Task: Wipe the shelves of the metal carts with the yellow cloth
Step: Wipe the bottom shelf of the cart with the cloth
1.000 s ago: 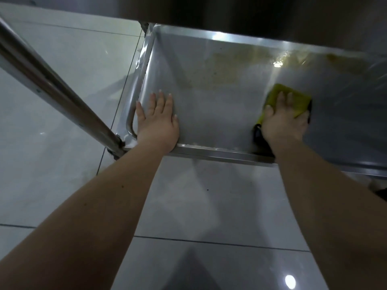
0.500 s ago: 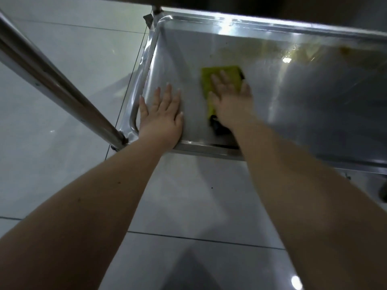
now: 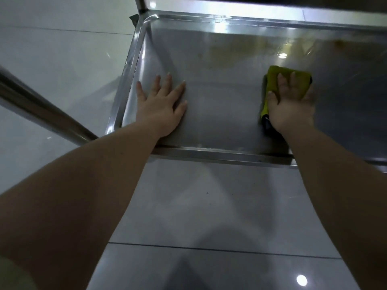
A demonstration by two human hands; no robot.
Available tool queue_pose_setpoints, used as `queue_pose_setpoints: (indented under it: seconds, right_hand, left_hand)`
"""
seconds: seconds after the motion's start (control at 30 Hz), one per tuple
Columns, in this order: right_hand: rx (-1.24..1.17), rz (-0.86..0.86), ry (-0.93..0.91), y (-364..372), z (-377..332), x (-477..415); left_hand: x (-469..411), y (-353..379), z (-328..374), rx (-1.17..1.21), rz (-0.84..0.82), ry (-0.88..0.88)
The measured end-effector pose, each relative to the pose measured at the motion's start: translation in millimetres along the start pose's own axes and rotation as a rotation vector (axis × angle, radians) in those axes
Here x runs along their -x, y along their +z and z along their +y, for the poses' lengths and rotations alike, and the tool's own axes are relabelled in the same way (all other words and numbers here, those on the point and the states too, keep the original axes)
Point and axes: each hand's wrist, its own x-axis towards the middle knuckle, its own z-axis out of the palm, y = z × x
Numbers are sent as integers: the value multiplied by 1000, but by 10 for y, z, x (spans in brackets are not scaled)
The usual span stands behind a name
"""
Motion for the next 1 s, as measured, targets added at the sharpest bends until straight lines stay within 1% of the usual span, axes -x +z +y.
queue_pose_setpoints:
  seconds: [0.1, 0.2, 0.27, 0.33, 0.43, 0.53, 0.6, 0.7, 0.77, 0.9, 1.0]
  right_hand:
    - [18, 43, -8, 11, -11, -3]
    - [-18, 1, 38, 5, -115, -36]
    - [-46, -25, 27, -18, -322, -80]
    - [-63, -41, -49, -27, -664, -120]
    - [-71, -44, -211, -1, -1295, -86]
    - [-123, -18, -354, 61, -1767, 46]
    - [-156, -18, -391, 78, -1822, 63]
    - [-170, -39, -437, 64, -1581, -68]
    - [-170, -37, -381, 62, -1286, -225]
    - [-173, 2, -70, 21, -558, -518]
    - [-210, 24, 118, 8, -387, -543]
  left_hand:
    - [-44, 84, -5, -12, 3, -8]
    - [-49, 100, -10, -14, 17, -12]
    - [-46, 101, -7, -19, 26, -19]
    - [-39, 108, -11, -20, 41, -20]
    - [-39, 113, -13, -10, 69, -40]
    - [-51, 105, -17, -11, 63, -41]
    - [-55, 91, -23, -9, 53, -33]
    - [-49, 93, -24, -3, 43, -21]
    - [-50, 111, -22, 4, 36, -19]
    - [-63, 151, -10, 13, 47, -32]
    - [-54, 176, 21, 16, 65, -34]
